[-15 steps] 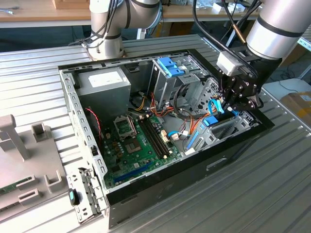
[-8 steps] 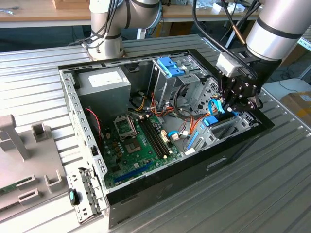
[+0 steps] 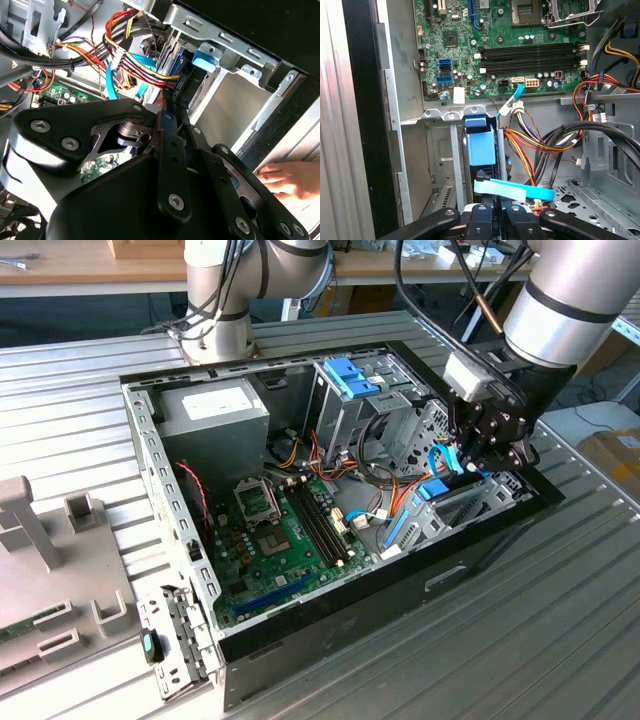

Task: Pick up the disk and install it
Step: 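Insert the first disk wire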

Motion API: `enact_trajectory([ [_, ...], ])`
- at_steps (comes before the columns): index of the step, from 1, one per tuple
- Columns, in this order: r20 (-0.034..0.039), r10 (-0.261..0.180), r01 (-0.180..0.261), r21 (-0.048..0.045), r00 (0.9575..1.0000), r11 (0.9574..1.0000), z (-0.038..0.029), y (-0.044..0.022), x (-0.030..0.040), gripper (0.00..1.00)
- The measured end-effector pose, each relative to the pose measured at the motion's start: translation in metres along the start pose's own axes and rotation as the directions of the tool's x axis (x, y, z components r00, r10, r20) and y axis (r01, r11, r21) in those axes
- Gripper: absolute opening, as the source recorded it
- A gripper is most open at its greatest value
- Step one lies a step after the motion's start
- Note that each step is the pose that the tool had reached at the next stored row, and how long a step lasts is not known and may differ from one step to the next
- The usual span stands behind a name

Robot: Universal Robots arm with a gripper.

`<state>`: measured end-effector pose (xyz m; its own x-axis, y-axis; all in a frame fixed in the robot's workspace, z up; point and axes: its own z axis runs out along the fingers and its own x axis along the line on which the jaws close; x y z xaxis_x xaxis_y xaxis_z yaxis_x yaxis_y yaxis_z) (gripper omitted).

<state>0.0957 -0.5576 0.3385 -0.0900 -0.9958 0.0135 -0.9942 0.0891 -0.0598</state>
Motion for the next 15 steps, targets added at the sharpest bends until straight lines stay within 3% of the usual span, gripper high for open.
enact_trajectory([
  [4, -0.0002, 0.000, 0.000, 0.0001, 1.0000, 1.0000, 0.0008, 0.0001, 0.0000, 0.16],
  [6, 0.0003, 0.000, 0.000, 0.0001, 1.0000, 1.0000, 0.0011, 0.0001, 0.0000, 0.24],
  [9, -0.0004, 0.000, 0.000, 0.0001, 1.0000, 1.0000, 0.0008, 0.0000, 0.0000, 0.24],
  [11, -0.0005, 0.000, 0.000, 0.0002, 1.0000, 1.0000, -0.0064, -0.0004, 0.0000, 0.24],
  [13, -0.0003, 0.000, 0.000, 0.0001, 1.0000, 1.0000, -0.0217, -0.0013, 0.0003, 0.24],
  [15, -0.0004, 0.000, 0.000, 0.0001, 1.0000, 1.0000, -0.0273, -0.0016, 0.0003, 0.24],
])
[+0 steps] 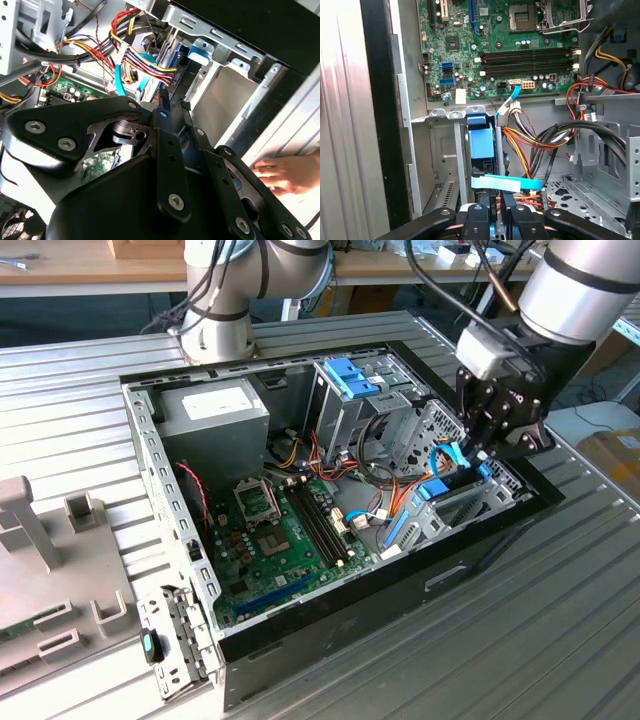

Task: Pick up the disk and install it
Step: 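Insert the first disk wire, then insert the second disk wire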

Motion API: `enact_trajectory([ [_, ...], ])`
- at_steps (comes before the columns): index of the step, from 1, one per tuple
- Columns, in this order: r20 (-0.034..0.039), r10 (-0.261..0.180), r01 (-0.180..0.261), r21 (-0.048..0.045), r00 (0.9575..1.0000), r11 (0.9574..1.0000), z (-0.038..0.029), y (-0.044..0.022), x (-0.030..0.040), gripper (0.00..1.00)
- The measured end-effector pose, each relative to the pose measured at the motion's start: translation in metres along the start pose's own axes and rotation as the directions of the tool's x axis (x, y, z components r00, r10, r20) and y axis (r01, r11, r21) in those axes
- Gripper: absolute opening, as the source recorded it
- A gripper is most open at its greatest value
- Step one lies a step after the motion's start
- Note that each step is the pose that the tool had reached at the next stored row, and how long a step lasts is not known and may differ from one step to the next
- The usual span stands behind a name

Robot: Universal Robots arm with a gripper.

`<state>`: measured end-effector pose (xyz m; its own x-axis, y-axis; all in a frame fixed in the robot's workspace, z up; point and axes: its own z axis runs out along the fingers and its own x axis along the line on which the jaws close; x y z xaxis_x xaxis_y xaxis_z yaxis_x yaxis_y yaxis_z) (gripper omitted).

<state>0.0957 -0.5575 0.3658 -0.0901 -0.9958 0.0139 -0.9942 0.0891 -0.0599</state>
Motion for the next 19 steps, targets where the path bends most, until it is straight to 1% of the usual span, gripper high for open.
enact_trajectory([
  [2, 0.0000, 0.000, 0.000, 0.0000, 1.0000, 1.0000, -0.0079, -0.0005, 0.0001, 0.24],
  [4, 0.0002, 0.000, 0.000, 0.0000, 1.0000, 1.0000, -0.0126, -0.0011, 0.0002, 0.24],
  [18, 0.0002, 0.000, 0.000, 0.0000, 1.0000, 1.0000, -0.0133, -0.0013, 0.0002, 0.24],
  [19, -0.0003, 0.000, 0.000, 0.0000, 1.0000, 1.0000, -0.0143, -0.0013, 0.0002, 0.24],
])
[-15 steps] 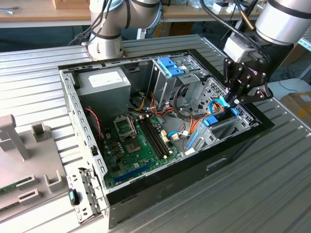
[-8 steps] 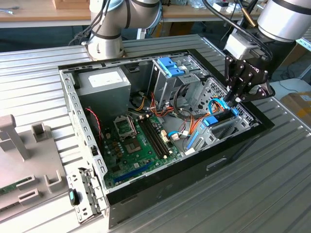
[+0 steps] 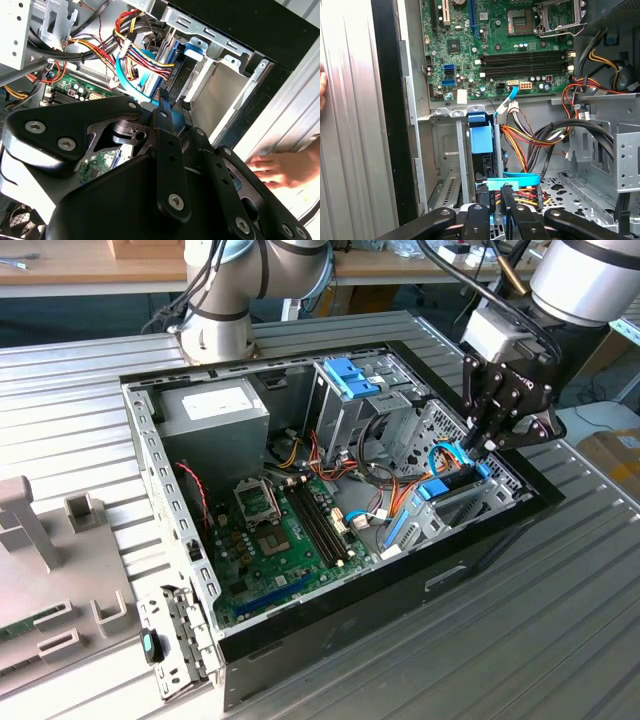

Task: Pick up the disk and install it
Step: 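Insert the second disk wire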

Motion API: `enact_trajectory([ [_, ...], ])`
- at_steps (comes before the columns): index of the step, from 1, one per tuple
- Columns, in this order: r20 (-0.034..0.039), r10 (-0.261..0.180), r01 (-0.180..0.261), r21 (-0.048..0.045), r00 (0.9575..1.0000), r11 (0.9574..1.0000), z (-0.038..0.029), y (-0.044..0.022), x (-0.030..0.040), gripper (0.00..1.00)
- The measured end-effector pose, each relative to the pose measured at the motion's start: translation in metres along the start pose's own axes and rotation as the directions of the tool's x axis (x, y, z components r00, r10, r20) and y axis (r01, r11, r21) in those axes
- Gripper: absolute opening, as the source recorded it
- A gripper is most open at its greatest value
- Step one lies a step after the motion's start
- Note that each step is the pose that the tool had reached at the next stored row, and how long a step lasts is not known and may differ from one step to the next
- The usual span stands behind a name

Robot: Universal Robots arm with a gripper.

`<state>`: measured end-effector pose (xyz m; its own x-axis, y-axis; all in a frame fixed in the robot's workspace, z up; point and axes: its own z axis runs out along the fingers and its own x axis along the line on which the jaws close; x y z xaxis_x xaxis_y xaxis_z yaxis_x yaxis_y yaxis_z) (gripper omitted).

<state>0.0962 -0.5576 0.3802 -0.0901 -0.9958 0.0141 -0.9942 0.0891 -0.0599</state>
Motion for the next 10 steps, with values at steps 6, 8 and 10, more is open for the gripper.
enact_trajectory([
  [6, 0.0005, 0.000, 0.000, 0.0002, 1.0000, 1.0000, -0.0017, 0.0006, 0.0057, 0.24],
  [8, 0.0004, 0.000, 0.000, 0.0002, 1.0000, 1.0000, -0.0005, 0.0016, 0.0065, 0.24],
  [10, -0.0003, 0.000, 0.000, -0.0009, 1.0000, 1.0000, 0.0064, 0.0038, 0.0069, 0.24],
])
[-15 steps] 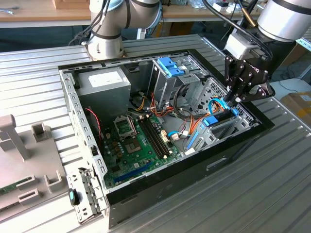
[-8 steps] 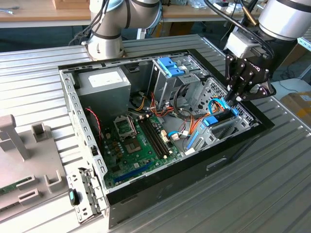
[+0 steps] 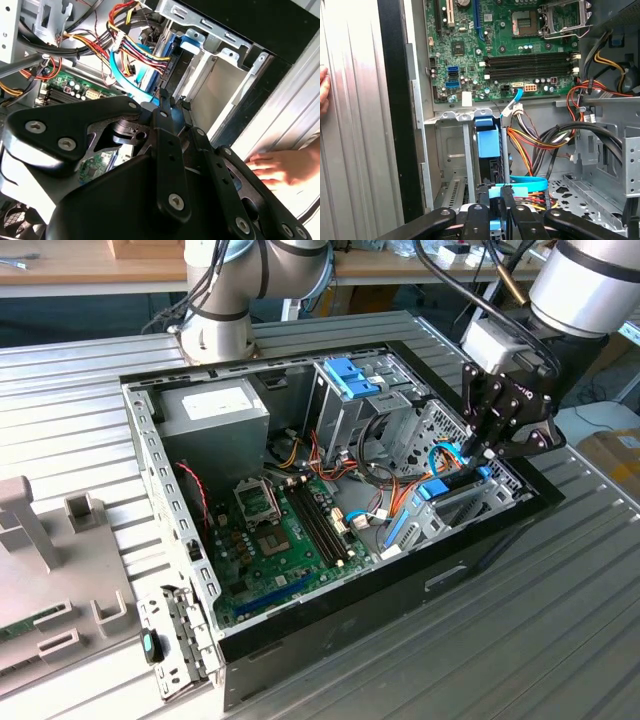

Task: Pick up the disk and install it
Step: 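Insert the second disk wire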

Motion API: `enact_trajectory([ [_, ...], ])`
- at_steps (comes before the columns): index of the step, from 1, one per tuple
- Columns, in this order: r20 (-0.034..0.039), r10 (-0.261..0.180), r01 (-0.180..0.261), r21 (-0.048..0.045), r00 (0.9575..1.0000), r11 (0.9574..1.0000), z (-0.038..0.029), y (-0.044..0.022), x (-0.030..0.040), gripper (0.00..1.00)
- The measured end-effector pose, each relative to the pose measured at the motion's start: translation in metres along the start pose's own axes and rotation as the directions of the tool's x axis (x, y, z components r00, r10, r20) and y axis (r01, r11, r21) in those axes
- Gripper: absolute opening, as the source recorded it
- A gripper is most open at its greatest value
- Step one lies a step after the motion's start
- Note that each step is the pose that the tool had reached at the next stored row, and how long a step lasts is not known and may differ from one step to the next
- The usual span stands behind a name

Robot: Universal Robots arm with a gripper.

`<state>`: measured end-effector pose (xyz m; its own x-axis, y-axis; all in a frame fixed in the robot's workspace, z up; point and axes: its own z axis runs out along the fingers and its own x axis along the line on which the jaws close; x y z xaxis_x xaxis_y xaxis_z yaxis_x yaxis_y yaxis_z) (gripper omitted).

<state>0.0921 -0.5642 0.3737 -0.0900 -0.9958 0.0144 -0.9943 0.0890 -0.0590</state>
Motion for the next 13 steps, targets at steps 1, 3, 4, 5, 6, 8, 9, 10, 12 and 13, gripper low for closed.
enact_trajectory([
  [1, -0.0002, 0.000, 0.000, -0.0003, 1.0000, 1.0000, 0.0011, 0.0001, 0.0000, 0.24],
  [3, -0.0003, 0.000, 0.000, -0.0006, 1.0000, 1.0000, 0.0014, 0.0001, 0.0000, 0.24],
  [4, -0.0001, 0.000, 0.000, -0.0006, 1.0000, 1.0000, -0.0003, 0.0000, 0.0001, 0.24],
  [5, -0.0003, 0.000, 0.000, -0.0006, 1.0000, 1.0000, -0.0018, -0.0002, 0.0009, 0.24],
  [6, -0.0002, 0.000, 0.000, -0.0006, 1.0000, 1.0000, -0.0020, -0.0003, 0.0020, 0.24],
  [8, -0.0011, 0.000, 0.000, -0.0005, 1.0000, 1.0000, -0.0023, -0.0004, 0.0031, 0.24],
  [9, -0.0018, 0.000, 0.000, -0.0005, 1.0000, 1.0000, -0.0025, -0.0005, 0.0034, 0.24],
  [10, -0.0019, 0.000, 0.000, -0.0004, 1.0000, 1.0000, -0.0024, -0.0005, 0.0039, 0.24],
  [12, -0.0017, 0.000, 0.000, -0.0005, 1.0000, 1.0000, -0.0020, 0.0019, 0.0050, 0.24],
  [13, -0.0017, 0.000, 0.000, -0.0004, 1.0000, 1.0000, -0.0018, 0.0034, 0.0052, 0.24],
])
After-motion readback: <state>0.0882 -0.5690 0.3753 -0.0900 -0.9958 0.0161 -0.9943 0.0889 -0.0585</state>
